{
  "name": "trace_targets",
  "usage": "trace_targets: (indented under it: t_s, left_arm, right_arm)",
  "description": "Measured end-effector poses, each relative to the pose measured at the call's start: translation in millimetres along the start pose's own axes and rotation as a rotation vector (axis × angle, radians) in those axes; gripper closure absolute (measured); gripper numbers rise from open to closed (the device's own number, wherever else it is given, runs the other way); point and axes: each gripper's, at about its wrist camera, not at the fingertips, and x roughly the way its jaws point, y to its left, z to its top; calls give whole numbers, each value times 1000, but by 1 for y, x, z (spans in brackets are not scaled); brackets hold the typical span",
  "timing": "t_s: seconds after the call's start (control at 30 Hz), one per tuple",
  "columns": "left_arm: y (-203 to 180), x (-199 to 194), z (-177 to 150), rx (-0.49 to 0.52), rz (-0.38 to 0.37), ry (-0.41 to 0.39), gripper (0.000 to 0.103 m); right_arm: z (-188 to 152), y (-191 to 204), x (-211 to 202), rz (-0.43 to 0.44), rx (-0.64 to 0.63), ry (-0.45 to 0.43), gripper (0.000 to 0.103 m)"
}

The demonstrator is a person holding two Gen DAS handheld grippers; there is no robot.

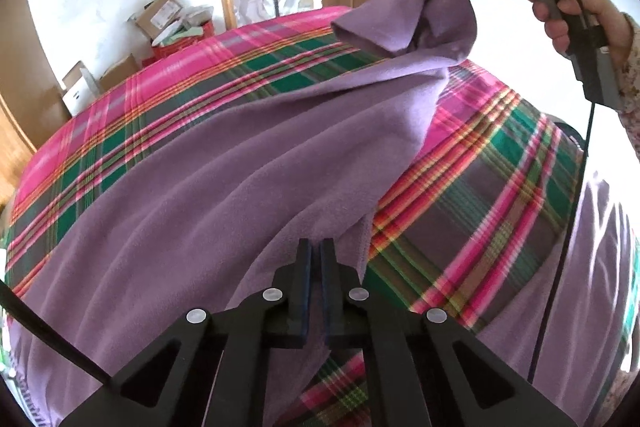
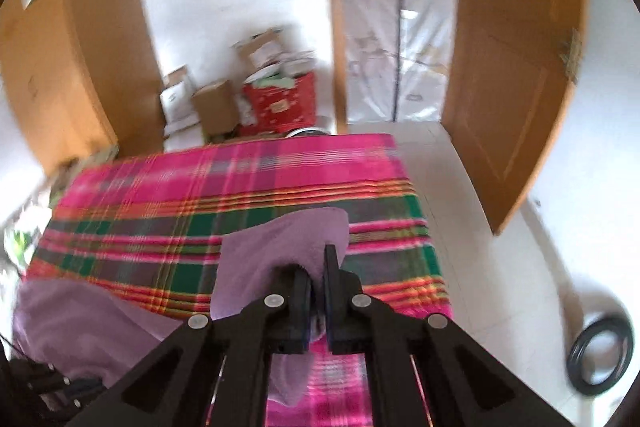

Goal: Fold clothes
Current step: 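Pull the held garment fabric with the right gripper across the blanket, then lift the held purple fabric with the right gripper and drag it along the bed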

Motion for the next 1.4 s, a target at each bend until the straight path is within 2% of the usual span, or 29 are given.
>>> trace_targets:
  t_s: [0.3, 0.4, 0.57, 0.77, 0.93, 1.07, 1.13, 1.3, 1.4]
  left_arm:
    - [10, -33, -1, -38, -54, -69, 99]
    - [16, -45, -4, -42, -65, -83, 102]
    - [32, -43, -9, -85, -56, -59, 102]
    - [18, -32, -6, -47, -69, -47, 102]
    - [3, -18, -3, 10, -101, -17, 100]
    - [-14, -12, -2, 59, -120, -9, 99]
    - [-21, -9, -3, 80, -131, -3, 96]
    - [-23, 7, -1, 90, -101, 46, 96]
    - [-17, 10, 0, 59, -75, 49, 96]
  right_arm:
    - [-3, -49, -25, -75, 97, -29, 98]
    - [0, -57, -10, -104, 122, 7, 98]
    - [5, -55, 44, -140, 144, 96, 98]
    - [18, -51, 94, -166, 151, 133, 98]
    - [19, -55, 104, -103, 143, 124, 97]
    - [19, -74, 103, -6, 200, 109, 93]
    - [15, -85, 101, 45, 265, 104, 93]
    - [2, -121, 99, 215, 515, 117, 90]
    - [5, -124, 94, 202, 484, 112, 87]
